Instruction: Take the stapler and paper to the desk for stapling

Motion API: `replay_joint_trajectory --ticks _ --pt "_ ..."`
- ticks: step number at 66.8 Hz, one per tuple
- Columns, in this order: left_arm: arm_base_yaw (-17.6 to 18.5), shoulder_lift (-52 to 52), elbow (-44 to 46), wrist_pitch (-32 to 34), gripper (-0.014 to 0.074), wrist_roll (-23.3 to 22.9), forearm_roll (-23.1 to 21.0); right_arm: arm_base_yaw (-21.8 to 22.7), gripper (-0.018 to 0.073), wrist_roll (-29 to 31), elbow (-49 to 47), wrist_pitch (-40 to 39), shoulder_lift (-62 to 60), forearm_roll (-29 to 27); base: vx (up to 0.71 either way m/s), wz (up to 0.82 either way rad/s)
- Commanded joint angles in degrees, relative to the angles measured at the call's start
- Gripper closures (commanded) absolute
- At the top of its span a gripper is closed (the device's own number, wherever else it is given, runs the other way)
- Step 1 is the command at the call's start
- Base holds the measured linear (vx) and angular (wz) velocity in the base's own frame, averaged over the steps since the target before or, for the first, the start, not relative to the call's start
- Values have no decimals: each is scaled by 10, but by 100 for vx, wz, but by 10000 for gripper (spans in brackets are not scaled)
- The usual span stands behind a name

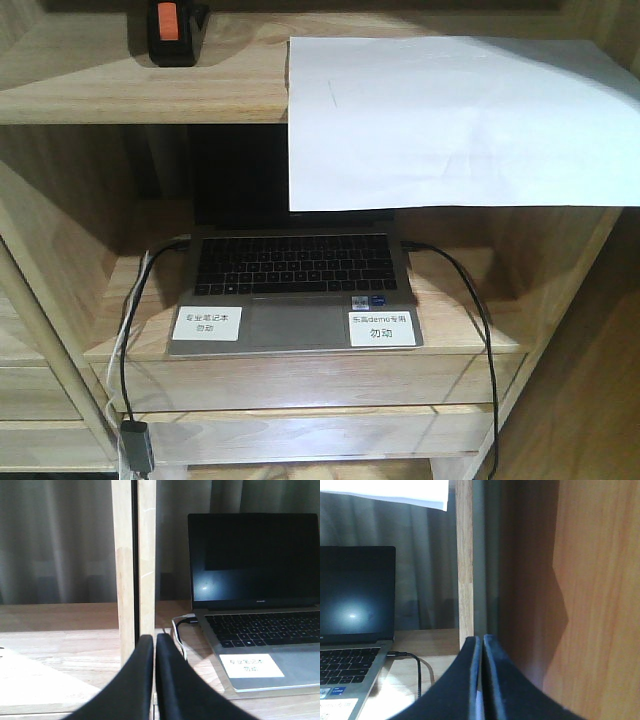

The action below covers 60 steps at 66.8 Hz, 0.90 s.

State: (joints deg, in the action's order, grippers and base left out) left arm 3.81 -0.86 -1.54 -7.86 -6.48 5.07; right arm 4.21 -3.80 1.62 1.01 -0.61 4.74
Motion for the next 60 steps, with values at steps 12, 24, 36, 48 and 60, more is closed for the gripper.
replay_joint_trajectory --ticks 12,24,36,48,60 --pt "1 4 -12 181 603 -5 -4 3 568 3 1 -43 -8 4 0 0" --pt "1 13 35 261 603 -5 -4 3 568 3 1 -43 -8 4 0 0" --pt "1 68 149 175 603 -4 -3 3 568 3 1 -43 -8 4 0 0" --pt "1 158 278 47 603 -4 -4 3 568 3 1 -43 -8 4 0 0" --pt "1 240 368 -77 603 -4 -4 3 568 3 1 -43 -8 4 0 0"
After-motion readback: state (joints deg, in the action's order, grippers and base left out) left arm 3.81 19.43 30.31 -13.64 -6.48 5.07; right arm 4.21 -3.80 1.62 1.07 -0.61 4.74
